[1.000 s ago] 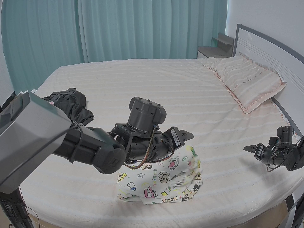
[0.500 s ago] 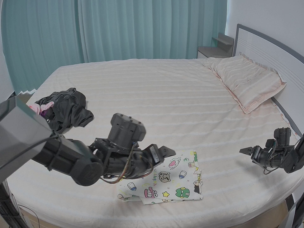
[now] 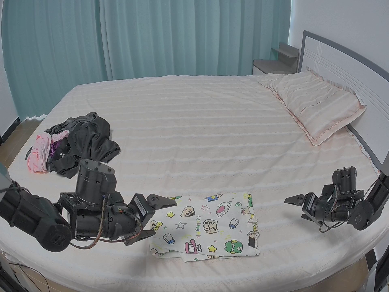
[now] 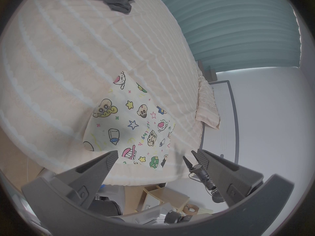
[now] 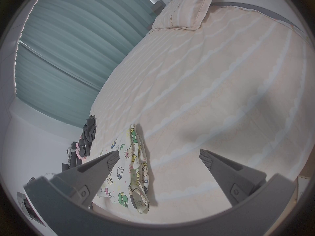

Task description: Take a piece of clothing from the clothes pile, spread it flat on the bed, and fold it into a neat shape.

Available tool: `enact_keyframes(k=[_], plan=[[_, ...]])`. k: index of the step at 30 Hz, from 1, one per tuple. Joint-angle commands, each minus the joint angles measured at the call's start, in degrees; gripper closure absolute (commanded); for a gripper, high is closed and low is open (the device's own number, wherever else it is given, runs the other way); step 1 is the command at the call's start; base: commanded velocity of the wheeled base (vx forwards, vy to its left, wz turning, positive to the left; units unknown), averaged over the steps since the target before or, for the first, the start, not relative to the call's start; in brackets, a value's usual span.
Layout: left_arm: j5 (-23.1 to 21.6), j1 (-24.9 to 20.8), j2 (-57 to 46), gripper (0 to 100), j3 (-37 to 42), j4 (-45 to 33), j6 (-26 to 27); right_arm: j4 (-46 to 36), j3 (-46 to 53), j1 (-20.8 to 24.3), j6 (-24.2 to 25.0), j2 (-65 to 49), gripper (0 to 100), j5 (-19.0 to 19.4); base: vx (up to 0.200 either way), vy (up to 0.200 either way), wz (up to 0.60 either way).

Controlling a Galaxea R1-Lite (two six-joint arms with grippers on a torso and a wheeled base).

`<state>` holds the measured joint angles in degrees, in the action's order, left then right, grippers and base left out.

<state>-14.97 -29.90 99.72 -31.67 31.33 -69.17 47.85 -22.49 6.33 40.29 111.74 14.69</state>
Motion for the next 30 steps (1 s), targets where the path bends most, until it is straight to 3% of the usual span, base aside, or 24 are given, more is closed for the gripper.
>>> enact_keyframes(k=[1,6,23,30], plan=[[-1.47,1.78,-1.46,0,1.00,0.14,-0.35,0.05,-0.10,1.58,0.14,1.11,0,-0.01,0.000,0.000,0.00],[-2.34,2.22,-1.37,0,1.52,0.31,-3.08,0.84,0.17,2.29,0.05,1.99,0,-0.10,0.000,0.000,0.00],[-4.19,2.04,-1.11,0,3.55,3.04,-3.16,4.45,1.05,2.37,0.05,3.13,0,-0.19,0.000,0.000,0.00],[-4.28,2.04,-1.11,0,3.55,3.04,-3.16,4.45,1.13,2.37,0.05,3.13,0,-0.19,-0.171,0.000,0.00]])
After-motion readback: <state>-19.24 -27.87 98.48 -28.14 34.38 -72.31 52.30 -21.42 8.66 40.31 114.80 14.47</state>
